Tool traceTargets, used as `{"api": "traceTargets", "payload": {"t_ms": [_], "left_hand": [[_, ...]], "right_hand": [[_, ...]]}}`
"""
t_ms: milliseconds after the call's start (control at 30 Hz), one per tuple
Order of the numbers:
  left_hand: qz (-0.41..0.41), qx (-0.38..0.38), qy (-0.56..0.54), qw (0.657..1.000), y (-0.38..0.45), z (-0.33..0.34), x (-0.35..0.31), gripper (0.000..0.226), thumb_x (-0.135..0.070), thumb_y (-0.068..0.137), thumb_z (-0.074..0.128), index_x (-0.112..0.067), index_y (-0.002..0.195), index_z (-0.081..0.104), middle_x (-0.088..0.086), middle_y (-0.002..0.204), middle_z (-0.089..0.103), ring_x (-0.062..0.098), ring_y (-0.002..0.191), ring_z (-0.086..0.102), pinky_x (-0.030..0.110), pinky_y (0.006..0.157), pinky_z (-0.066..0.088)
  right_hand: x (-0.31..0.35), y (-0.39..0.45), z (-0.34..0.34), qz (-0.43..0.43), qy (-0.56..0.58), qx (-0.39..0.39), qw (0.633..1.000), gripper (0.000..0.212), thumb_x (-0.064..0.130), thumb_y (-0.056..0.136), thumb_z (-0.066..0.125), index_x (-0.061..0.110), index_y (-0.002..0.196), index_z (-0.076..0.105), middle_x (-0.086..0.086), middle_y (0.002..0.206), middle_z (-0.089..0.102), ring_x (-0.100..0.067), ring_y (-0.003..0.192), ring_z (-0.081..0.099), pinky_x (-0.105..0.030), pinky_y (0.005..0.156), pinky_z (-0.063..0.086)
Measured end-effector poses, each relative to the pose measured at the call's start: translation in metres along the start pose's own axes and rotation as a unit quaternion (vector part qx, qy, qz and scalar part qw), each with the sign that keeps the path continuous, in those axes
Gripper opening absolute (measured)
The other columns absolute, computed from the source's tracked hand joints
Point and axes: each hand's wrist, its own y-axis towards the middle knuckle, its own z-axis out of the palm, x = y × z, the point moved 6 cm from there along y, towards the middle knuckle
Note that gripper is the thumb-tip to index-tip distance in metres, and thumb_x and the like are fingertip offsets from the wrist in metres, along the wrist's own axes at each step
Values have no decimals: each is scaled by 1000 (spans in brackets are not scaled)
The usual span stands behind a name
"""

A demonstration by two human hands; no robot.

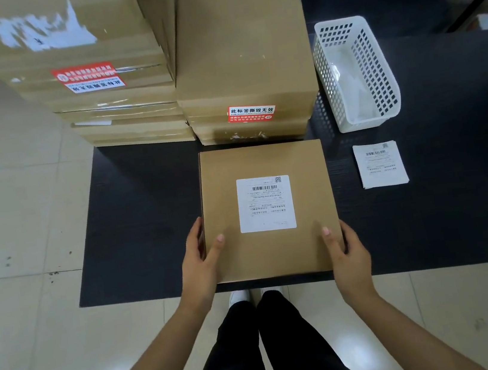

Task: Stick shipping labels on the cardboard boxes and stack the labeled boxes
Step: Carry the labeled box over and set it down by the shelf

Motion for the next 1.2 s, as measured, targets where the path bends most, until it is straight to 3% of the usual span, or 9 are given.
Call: {"api": "traceTargets", "payload": {"t_ms": [167, 300, 433, 567, 733, 867, 967, 1200], "left_hand": [[-3, -31, -4, 1000, -11, -4, 13, 56, -34, 91, 61, -29, 143, 40, -15, 134, 53, -2, 116, 53, 12, 87, 45], [-8, -56, -9, 998, -12, -3, 13, 54, -36, 93, 58, -33, 143, 40, -15, 135, 52, 4, 119, 52, 21, 95, 43], [8, -69, -6, 998, -18, -6, -2, 52, -36, 94, 56, -34, 143, 40, -17, 134, 51, 4, 118, 51, 19, 93, 41], [27, -75, -21, 997, -29, -14, -13, 50, -33, 94, 56, -34, 142, 42, -19, 129, 53, 1, 113, 52, 13, 85, 40], [43, -71, -20, 996, -44, -17, -21, 49, -34, 94, 56, -34, 141, 42, -17, 127, 53, 5, 112, 52, 19, 89, 40], [70, -45, 9, 997, -68, 1, -28, 52, -40, 93, 57, -32, 142, 41, -17, 125, 51, 6, 110, 51, 24, 93, 43], [93, -31, 17, 995, -78, 26, -34, 54, -41, 91, 60, -29, 141, 44, -13, 128, 54, 7, 113, 53, 28, 98, 44], [118, -26, 16, 993, -109, 112, -36, 53, -39, 90, 61, -28, 139, 46, -14, 123, 56, 6, 109, 54, 23, 90, 44]], "right_hand": [[-5, -3, 7, 3, 25, -20, 999, 43, 39, 92, 59, 26, 132, 52, 16, 111, 60, 6, 100, 55, -19, 85, 44], [-5, -9, 10, -2, 36, -26, 999, 37, 37, 92, 59, 28, 128, 55, 20, 110, 61, 5, 101, 57, -20, 87, 46], [5, -17, 7, -21, 38, -46, 998, 34, 38, 92, 59, 27, 124, 58, 16, 109, 64, -1, 100, 59, -25, 88, 48], [18, -30, 6, -35, 45, -65, 996, 30, 36, 93, 59, 26, 120, 58, 19, 103, 62, 3, 94, 58, -19, 81, 47], [20, -52, -3, -41, 69, -97, 992, 23, 34, 92, 61, 28, 114, 58, 21, 99, 61, 5, 90, 58, -14, 73, 45], [12, -69, -33, -38, 88, -118, 988, 30, 37, 92, 61, 25, 119, 58, 18, 102, 63, 0, 94, 59, -18, 78, 46], [6, -73, -63, -36, 98, -134, 986, 33, 37, 92, 61, 24, 121, 56, 16, 101, 61, 1, 92, 57, -15, 73, 44], [-22, -56, -151, -33, 105, -149, 983, 44, 41, 91, 60, 19, 129, 54, 13, 102, 59, -2, 92, 56, -25, 80, 43]]}}
